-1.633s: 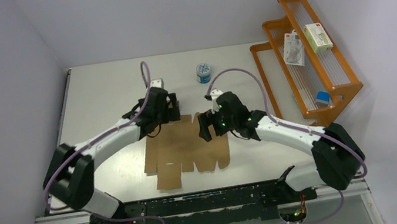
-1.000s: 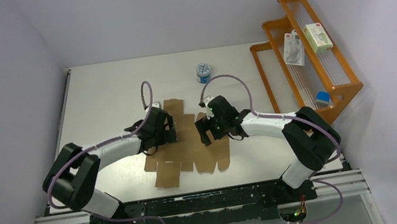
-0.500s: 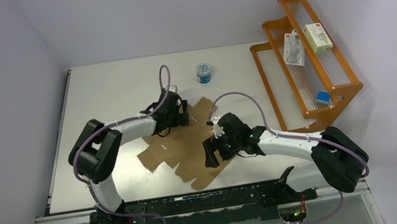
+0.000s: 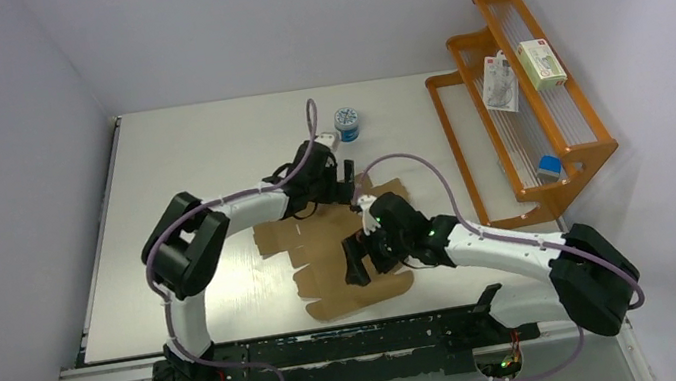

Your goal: Fold the paper box

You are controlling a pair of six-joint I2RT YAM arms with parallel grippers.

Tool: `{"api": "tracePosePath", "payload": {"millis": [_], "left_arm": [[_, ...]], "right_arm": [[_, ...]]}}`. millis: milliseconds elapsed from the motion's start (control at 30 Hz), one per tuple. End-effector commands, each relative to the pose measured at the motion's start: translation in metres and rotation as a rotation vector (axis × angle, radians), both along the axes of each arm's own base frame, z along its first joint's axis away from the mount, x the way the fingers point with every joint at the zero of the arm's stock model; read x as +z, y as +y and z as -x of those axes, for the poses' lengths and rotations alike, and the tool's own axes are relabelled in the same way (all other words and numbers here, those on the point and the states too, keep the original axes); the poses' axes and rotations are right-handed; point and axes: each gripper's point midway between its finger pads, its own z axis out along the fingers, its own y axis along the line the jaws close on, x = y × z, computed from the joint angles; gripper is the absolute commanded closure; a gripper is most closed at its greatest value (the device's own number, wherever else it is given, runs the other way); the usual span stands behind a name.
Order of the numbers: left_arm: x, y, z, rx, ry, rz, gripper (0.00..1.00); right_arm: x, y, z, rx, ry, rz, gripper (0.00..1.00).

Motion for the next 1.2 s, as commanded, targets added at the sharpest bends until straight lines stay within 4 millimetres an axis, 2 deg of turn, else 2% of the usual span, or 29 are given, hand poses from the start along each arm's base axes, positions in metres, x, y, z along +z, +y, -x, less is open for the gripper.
{"api": "tracePosePath", "payload": {"millis": [0, 200, 400, 533, 600, 700, 800, 1100, 1133, 1167], "left_arm": [[0.060, 0.016, -0.013, 0.042, -0.075, 0.131, 0.04], [0.081, 0.078, -0.005, 0.201, -0.059, 0.149, 0.04], [0.066, 0.147, 0.023, 0.371, -0.031, 0.042, 0.04], [0.049, 0.191, 0.045, 0.478, -0.002, 0.005, 0.04], [0.041, 0.206, 0.054, 0.512, 0.025, 0.004, 0.04], [0.028, 0.218, 0.066, 0.539, 0.064, 0.011, 0.04], [0.015, 0.221, 0.074, 0.543, 0.106, 0.035, 0.04], [-0.011, 0.196, 0.078, 0.431, 0.222, 0.108, 0.04], [-0.012, 0.194, 0.078, 0.416, 0.227, 0.114, 0.10], [-0.012, 0.191, 0.078, 0.401, 0.230, 0.118, 0.25]], "right_arm": [[0.036, -0.009, -0.054, -0.086, -0.226, 0.059, 0.04], [0.069, -0.013, -0.113, -0.191, -0.366, 0.020, 0.01], [0.074, -0.007, -0.159, -0.252, -0.381, -0.033, 0.00], [0.068, 0.013, -0.174, -0.219, -0.376, -0.066, 0.00], [0.059, 0.022, -0.178, -0.198, -0.350, -0.074, 0.00], [0.046, 0.032, -0.181, -0.178, -0.317, -0.077, 0.01], [0.032, 0.032, -0.182, -0.176, -0.297, -0.061, 0.01], [0.008, 0.026, -0.175, -0.171, -0.256, -0.020, 0.02], [0.007, 0.026, -0.173, -0.171, -0.251, -0.019, 0.02], [0.005, 0.026, -0.173, -0.170, -0.248, -0.017, 0.03]]}}
